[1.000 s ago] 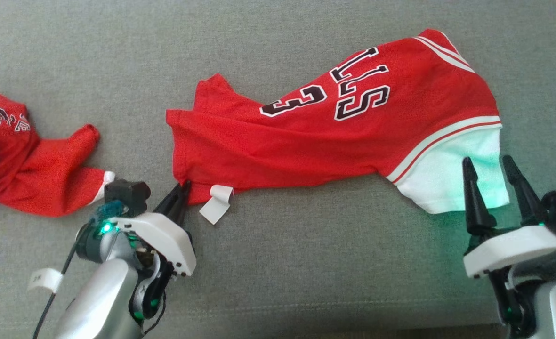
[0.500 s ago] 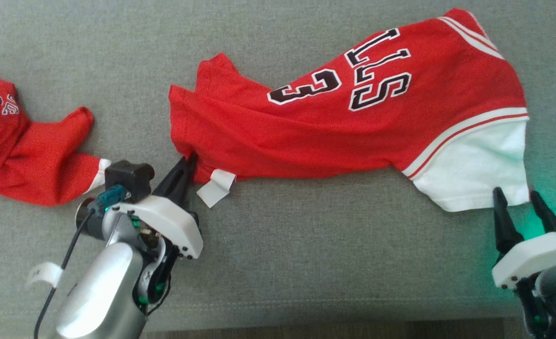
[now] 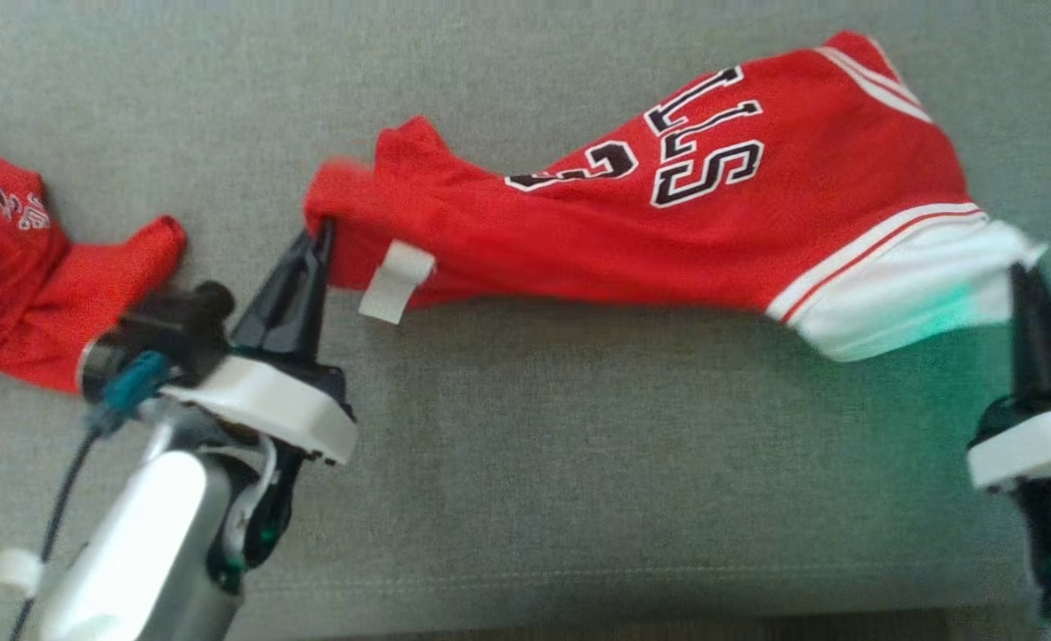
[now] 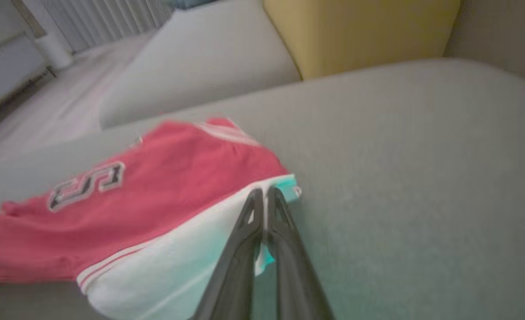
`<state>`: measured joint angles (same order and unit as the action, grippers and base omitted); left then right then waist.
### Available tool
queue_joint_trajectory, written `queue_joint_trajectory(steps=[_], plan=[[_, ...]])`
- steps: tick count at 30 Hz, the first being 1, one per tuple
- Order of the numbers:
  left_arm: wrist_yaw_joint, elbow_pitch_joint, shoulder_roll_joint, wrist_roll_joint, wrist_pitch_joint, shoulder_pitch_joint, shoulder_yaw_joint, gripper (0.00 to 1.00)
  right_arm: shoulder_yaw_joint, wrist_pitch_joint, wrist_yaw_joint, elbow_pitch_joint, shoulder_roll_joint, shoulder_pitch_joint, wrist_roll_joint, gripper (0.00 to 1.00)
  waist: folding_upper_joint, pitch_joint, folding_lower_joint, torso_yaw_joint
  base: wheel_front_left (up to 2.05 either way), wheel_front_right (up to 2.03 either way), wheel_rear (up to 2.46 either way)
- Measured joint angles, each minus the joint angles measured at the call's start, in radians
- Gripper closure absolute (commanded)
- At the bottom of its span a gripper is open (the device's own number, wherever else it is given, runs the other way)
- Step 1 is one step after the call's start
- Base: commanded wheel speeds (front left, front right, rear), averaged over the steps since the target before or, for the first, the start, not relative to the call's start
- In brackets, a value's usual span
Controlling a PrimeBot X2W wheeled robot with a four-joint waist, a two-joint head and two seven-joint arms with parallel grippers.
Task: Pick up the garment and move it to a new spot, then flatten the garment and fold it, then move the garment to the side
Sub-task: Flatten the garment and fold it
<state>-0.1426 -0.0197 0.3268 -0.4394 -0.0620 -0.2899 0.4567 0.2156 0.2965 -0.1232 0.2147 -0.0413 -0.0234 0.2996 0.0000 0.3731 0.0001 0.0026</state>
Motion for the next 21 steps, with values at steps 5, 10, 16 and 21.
queue_joint_trajectory(steps=[5,10,16,21], plan=[[-0.036,-0.166,0.045,0.03,0.013,0.011,-0.034,1.0,0.031,-0.003,0.0,0.156,-0.007,-0.051,0.0,1.0,0.0,-0.059,0.0,-0.001,0.0,0.0,0.0],[-0.053,-0.278,0.069,0.044,0.035,-0.009,-0.061,1.0,0.069,-0.016,0.0,0.248,-0.048,-0.138,0.0,1.0,0.0,-0.107,0.0,0.002,0.0,0.0,0.0],[-0.057,-0.403,0.115,0.076,0.085,-0.112,-0.105,1.0,0.093,-0.019,0.0,0.355,-0.11,-0.291,0.012,1.0,0.0,-0.173,0.0,0.007,0.0,0.0,0.0],[-0.052,-0.465,0.133,0.088,0.127,-0.224,-0.12,1.0,0.122,0.025,0.0,0.382,-0.165,-0.415,0.034,1.0,0.0,-0.216,-0.0001,0.012,0.0,0.0,0.0]])
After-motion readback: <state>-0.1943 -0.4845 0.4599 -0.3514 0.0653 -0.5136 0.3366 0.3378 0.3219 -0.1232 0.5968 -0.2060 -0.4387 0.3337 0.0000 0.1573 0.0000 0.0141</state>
